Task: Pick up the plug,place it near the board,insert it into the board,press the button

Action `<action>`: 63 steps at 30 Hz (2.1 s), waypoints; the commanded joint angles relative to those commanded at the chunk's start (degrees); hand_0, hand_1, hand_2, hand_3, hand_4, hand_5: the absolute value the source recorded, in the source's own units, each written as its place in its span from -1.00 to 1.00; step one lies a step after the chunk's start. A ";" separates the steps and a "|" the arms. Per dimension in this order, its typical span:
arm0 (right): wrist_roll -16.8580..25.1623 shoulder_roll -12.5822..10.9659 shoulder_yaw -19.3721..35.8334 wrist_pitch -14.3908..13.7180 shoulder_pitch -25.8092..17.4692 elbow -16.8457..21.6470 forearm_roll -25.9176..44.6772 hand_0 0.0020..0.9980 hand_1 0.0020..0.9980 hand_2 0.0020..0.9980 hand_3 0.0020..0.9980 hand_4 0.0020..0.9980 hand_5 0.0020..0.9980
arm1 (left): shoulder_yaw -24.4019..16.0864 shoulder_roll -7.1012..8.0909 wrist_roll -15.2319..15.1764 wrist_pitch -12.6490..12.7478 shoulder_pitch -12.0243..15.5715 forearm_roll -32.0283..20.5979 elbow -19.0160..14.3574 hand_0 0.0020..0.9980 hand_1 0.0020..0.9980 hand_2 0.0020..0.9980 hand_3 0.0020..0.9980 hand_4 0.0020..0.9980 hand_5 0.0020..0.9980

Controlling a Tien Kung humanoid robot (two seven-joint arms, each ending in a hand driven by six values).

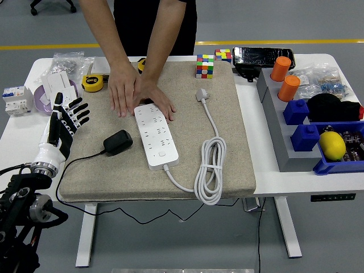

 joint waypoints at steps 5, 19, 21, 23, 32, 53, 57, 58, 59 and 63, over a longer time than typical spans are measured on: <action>0.02 -0.03 -0.07 0.00 0.08 0.00 0.10 0.66 0.50 0.50 0.58 1.00 0.86 | 0.20 0.00 -0.03 0.01 -0.08 0.05 0.25 0.56 0.57 0.55 0.57 1.00 1.00; 0.03 -0.11 -0.11 -0.03 0.21 0.00 0.32 0.65 0.50 0.50 0.58 1.00 0.86 | 0.60 0.10 -0.15 0.09 -0.23 0.02 0.37 0.54 0.57 0.55 0.57 1.00 1.00; 0.05 -0.09 -0.16 -0.03 0.20 0.00 0.36 0.65 0.50 0.50 0.58 1.00 0.86 | 0.64 0.05 -0.16 0.08 -0.20 0.03 0.38 0.54 0.57 0.55 0.57 1.00 1.00; 0.04 -0.07 -0.14 -0.02 0.20 0.00 0.35 0.65 0.50 0.50 0.58 1.00 0.86 | 0.68 0.04 -0.18 0.09 -0.21 0.01 0.39 0.54 0.56 0.55 0.56 1.00 1.00; 0.03 -0.15 0.07 -0.04 0.26 0.00 0.29 0.65 0.50 0.50 0.58 1.00 0.86 | 0.75 0.16 -0.25 0.11 -0.52 -0.09 0.44 0.53 0.56 0.55 0.56 1.00 1.00; 0.14 -0.01 0.53 -0.11 0.15 0.00 0.31 0.65 0.50 0.50 0.58 1.00 0.86 | 0.85 0.06 -0.33 0.10 -0.73 -0.11 0.48 0.53 0.56 0.54 0.55 1.00 1.00; 0.14 0.01 0.50 -0.09 0.09 0.00 0.28 0.65 0.50 0.50 0.58 1.00 0.86 | 0.84 0.06 -0.34 0.10 -0.74 -0.02 0.51 0.53 0.56 0.54 0.55 1.00 1.00; 0.13 0.00 0.54 -0.08 0.07 0.00 0.21 0.65 0.50 0.50 0.58 1.00 0.86 | 0.83 0.05 -0.35 0.12 -0.74 -0.03 0.51 0.53 0.56 0.54 0.55 1.00 1.00; 0.12 -0.01 0.53 -0.08 0.06 0.00 0.19 0.65 0.50 0.50 0.58 1.00 0.86 | 0.82 0.05 -0.36 0.13 -0.73 0.01 0.50 0.53 0.56 0.54 0.55 1.00 1.00; 0.11 -0.08 0.43 -0.09 0.02 0.00 0.16 0.65 0.50 0.50 0.58 1.00 0.86 | 0.83 0.07 -0.37 0.12 -0.60 0.18 0.52 0.53 0.56 0.54 0.55 1.00 1.00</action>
